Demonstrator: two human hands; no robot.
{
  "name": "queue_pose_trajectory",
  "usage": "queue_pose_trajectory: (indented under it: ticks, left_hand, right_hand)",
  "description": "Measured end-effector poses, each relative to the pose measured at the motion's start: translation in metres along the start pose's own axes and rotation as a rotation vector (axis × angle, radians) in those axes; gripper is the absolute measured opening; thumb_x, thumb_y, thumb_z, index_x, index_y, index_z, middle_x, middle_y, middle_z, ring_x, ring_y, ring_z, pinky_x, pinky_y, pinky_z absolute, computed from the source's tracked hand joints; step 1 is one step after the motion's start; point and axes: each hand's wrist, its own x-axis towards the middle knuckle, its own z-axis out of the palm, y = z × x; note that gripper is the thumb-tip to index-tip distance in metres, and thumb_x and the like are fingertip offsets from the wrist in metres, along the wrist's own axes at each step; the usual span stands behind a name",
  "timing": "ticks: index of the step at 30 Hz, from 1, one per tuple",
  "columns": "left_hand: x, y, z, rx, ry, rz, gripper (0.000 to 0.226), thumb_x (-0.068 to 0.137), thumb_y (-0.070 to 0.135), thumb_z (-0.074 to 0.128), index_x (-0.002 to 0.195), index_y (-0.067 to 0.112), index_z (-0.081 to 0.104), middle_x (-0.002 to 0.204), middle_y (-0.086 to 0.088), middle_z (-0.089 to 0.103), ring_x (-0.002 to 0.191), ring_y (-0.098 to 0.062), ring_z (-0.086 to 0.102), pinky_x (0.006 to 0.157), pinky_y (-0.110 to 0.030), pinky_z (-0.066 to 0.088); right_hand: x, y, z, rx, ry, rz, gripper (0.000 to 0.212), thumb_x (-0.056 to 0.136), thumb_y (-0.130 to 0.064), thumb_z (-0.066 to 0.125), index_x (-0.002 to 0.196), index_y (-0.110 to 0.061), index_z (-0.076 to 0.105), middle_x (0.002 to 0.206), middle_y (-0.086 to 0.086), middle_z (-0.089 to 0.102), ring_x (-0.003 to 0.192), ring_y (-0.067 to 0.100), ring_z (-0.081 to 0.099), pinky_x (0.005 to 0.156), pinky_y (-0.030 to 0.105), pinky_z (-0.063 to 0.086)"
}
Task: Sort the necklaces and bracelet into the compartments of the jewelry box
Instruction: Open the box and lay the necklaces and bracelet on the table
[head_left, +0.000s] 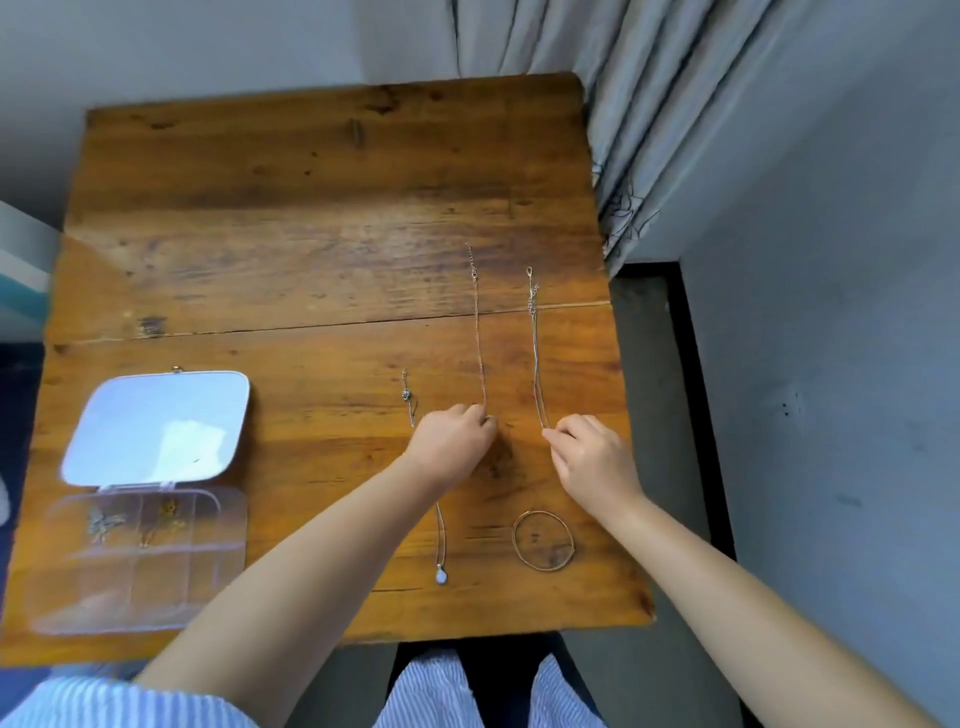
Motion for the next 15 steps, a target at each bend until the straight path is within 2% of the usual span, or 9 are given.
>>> queue_pose_trajectory:
  ticks: [2,4,6,7,9,10,12,13,15]
  left_hand:
    - [-0.005,0.003,0.011,-0.013,0.020,0.003,0.040,0.084,-0.001,0.052,0.123,0.002,0.044,0.117,-0.015,0.055,0.107,-0.029,0.052,0.068,-0.036,0.052]
    - [-0.009,0.008,0.015,-0.011,0.138,0.015,0.035,0.077,0.004,0.064,0.111,0.004,0.055,0.105,-0.013,0.062,0.096,-0.027,0.059,0.059,-0.030,0.052]
    - [-0.013,0.015,0.018,-0.030,0.157,0.040,0.031,0.072,0.011,0.070,0.101,0.007,0.062,0.095,-0.010,0.066,0.087,-0.024,0.063,0.055,-0.027,0.052]
    - [-0.015,0.018,0.018,-0.015,0.140,0.062,0.030,0.067,0.014,0.075,0.095,0.009,0.066,0.088,-0.007,0.068,0.079,-0.022,0.065,0.051,-0.024,0.051]
    - [-0.023,0.023,0.021,0.024,0.175,0.092,0.036,0.041,0.021,0.088,0.072,0.013,0.072,0.061,0.001,0.066,0.053,-0.015,0.063,0.035,-0.016,0.042]
    - [-0.026,0.025,0.022,0.030,0.182,0.097,0.038,0.034,0.023,0.090,0.067,0.014,0.072,0.054,0.002,0.064,0.046,-0.013,0.060,0.031,-0.014,0.038]
    - [-0.030,0.027,0.029,-0.006,0.209,0.084,0.040,0.035,0.024,0.090,0.069,0.013,0.073,0.055,0.002,0.064,0.047,-0.013,0.060,0.032,-0.015,0.038]
    - [-0.032,0.028,0.032,-0.024,0.203,0.080,0.039,0.045,0.024,0.088,0.079,0.012,0.072,0.063,0.000,0.067,0.054,-0.015,0.062,0.037,-0.017,0.042]
    - [-0.032,0.030,0.038,-0.080,0.150,0.032,0.038,0.078,0.017,0.066,0.114,0.007,0.058,0.098,-0.009,0.064,0.087,-0.023,0.060,0.061,-0.029,0.050]
  right_hand:
    - [-0.009,0.000,0.006,-0.019,0.010,-0.014,0.025,0.046,0.007,0.085,0.064,-0.004,0.073,0.055,0.009,0.067,0.049,0.024,0.064,0.045,0.023,0.051]
    - [-0.016,0.001,0.012,-0.032,0.009,-0.015,0.025,0.047,0.007,0.084,0.066,-0.004,0.073,0.057,0.009,0.068,0.050,0.024,0.064,0.047,0.025,0.052]
    - [-0.024,0.002,0.015,-0.032,0.007,-0.002,0.024,0.050,0.007,0.083,0.069,-0.003,0.073,0.059,0.010,0.068,0.052,0.025,0.064,0.048,0.027,0.053]
    - [-0.028,0.003,0.015,-0.031,0.009,0.004,0.023,0.052,0.007,0.083,0.070,-0.002,0.072,0.060,0.010,0.069,0.053,0.026,0.064,0.048,0.028,0.054]
    - [-0.036,0.002,0.018,-0.039,0.002,-0.002,0.022,0.054,0.006,0.082,0.072,-0.002,0.072,0.062,0.010,0.069,0.055,0.026,0.065,0.048,0.029,0.054]
    - [-0.039,0.002,0.018,-0.040,-0.001,-0.004,0.022,0.054,0.005,0.082,0.073,-0.002,0.072,0.064,0.010,0.070,0.056,0.026,0.065,0.048,0.029,0.054]
    - [-0.046,0.002,0.019,-0.038,-0.004,-0.002,0.023,0.055,0.005,0.082,0.075,-0.001,0.072,0.066,0.010,0.070,0.057,0.025,0.065,0.049,0.029,0.055]
    - [-0.048,0.002,0.020,-0.035,-0.006,0.004,0.023,0.055,0.006,0.081,0.076,-0.001,0.072,0.066,0.010,0.070,0.057,0.025,0.065,0.049,0.028,0.056]
    - [-0.050,0.002,0.020,-0.037,-0.006,0.013,0.025,0.054,0.007,0.081,0.076,0.000,0.072,0.067,0.011,0.070,0.058,0.026,0.065,0.050,0.028,0.056]
